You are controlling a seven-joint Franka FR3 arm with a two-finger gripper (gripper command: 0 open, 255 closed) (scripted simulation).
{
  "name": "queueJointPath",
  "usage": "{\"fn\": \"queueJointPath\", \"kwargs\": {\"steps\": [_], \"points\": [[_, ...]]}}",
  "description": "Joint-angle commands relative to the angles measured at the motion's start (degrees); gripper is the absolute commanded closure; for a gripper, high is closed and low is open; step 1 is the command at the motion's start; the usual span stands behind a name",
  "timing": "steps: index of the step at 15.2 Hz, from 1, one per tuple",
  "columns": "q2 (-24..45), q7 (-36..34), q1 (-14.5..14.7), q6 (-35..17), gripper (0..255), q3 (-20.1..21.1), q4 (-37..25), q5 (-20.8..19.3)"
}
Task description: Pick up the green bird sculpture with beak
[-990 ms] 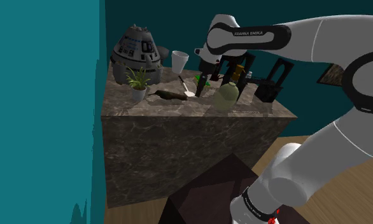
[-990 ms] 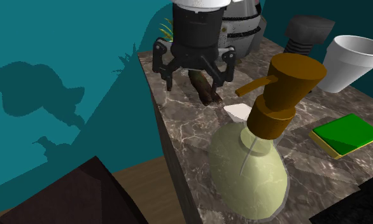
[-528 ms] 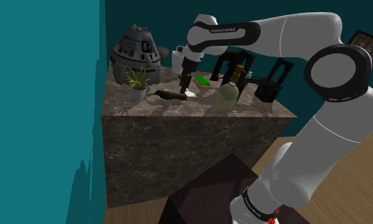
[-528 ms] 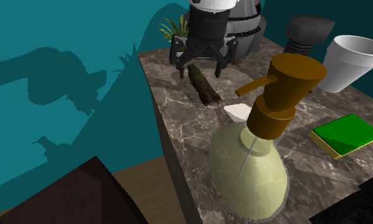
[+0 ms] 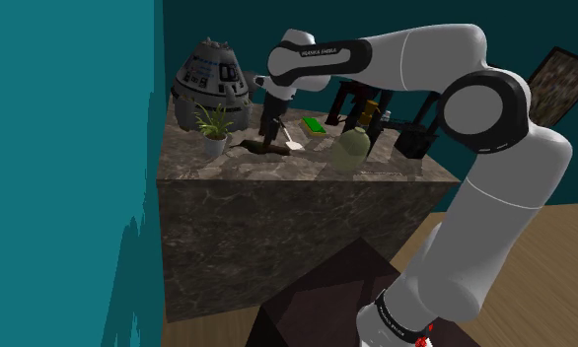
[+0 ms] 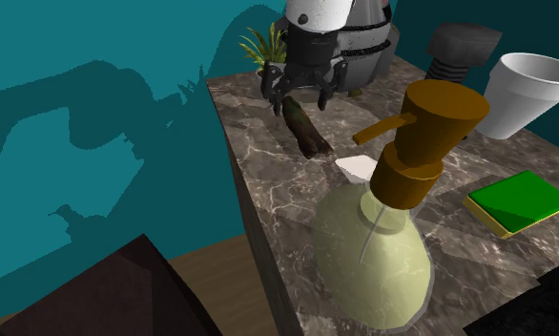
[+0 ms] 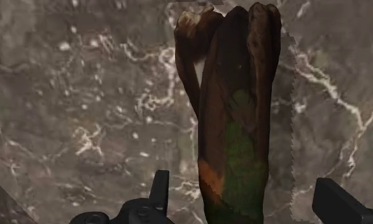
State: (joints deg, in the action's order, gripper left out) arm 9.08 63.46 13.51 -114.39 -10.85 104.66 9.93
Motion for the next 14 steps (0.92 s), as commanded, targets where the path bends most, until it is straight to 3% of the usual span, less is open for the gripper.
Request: {"fn": "queueJointPath", "kwargs": {"steps": [1,5,6,14], "points": [[0.53,0.36,-0.01,-1.37,0,0.05,0.84,0.24],[1.12,0.7,-0.02,-3.17,0,0.11,2.08,0.51],[1.05,0.7,-0.01,-3.21,255,0.11,2.19,0.5],[1.02,0.69,-0.01,-3.21,255,0.11,2.22,0.49]]}}
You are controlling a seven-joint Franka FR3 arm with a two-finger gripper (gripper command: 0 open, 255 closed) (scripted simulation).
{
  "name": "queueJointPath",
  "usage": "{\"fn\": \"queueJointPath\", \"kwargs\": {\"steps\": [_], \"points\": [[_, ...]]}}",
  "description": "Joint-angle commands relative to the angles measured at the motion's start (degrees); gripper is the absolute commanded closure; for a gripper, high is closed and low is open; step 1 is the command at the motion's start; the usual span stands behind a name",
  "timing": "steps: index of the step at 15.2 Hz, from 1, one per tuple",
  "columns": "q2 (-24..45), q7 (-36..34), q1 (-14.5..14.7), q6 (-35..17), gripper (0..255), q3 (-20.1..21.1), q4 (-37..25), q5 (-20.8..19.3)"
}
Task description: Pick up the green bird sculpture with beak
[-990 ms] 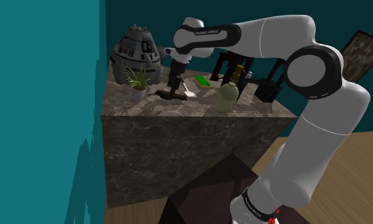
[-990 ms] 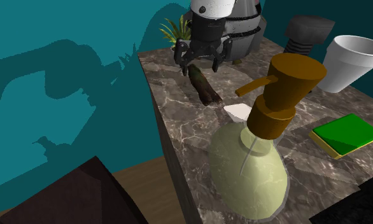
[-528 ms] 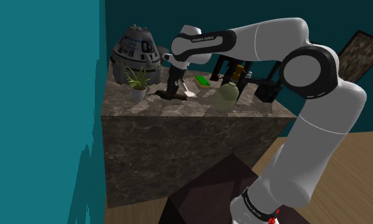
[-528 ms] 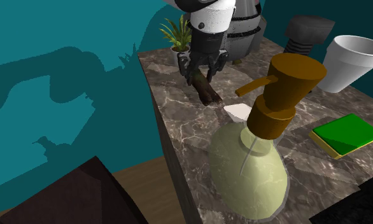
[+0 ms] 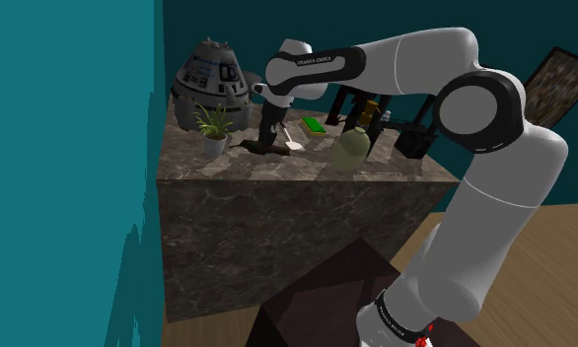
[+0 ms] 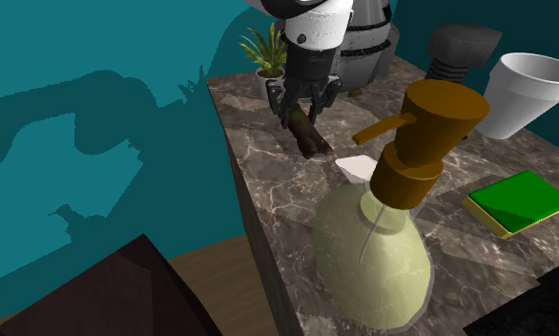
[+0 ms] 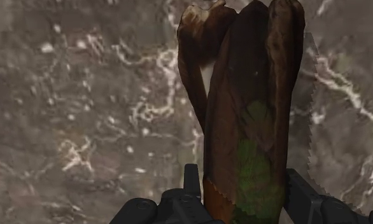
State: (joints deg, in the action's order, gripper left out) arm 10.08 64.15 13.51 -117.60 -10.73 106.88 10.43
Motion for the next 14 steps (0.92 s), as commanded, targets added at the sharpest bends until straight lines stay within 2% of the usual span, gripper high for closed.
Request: {"fn": "queueJointPath", "kwargs": {"steps": [1,14], "points": [[0.13,0.01,-0.02,0.03,255,-0.01,-0.14,0.01],[-2.07,-1.57,-0.06,9.31,255,-0.23,-7.37,-1.07]]}}
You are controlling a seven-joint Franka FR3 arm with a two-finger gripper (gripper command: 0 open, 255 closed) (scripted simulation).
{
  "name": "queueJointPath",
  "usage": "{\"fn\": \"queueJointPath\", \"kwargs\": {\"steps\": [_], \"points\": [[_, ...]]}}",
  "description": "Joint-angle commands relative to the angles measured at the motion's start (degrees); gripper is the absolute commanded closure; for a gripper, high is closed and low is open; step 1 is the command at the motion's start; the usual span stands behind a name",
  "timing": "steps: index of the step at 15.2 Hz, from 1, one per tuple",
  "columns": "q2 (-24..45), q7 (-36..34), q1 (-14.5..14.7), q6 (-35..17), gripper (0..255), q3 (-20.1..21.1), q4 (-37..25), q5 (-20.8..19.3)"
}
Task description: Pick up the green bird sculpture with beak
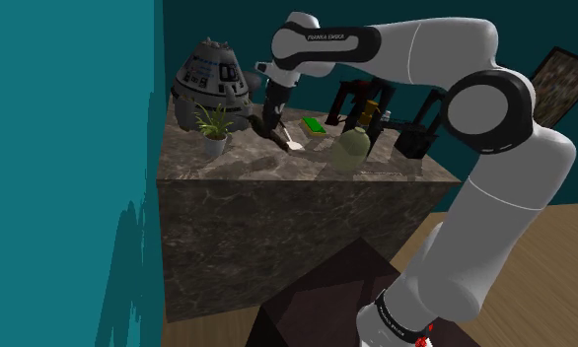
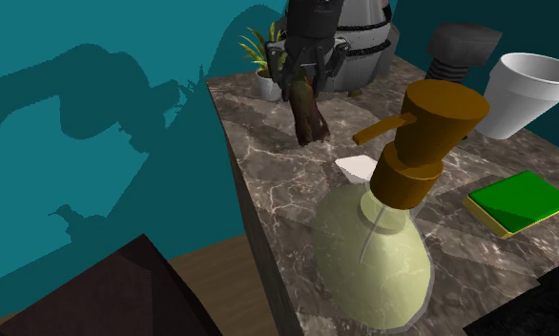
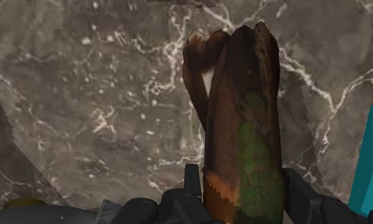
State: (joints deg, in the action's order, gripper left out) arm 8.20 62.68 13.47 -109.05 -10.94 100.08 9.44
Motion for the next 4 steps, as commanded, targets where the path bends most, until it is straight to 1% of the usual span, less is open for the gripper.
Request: {"fn": "queueJointPath", "kwargs": {"steps": [1,4], "points": [[-0.27,-0.21,-0.03,1.49,255,-0.04,-1.23,-0.13],[-0.36,-0.33,-0.04,2.35,255,-0.05,-2.01,-0.19]]}}
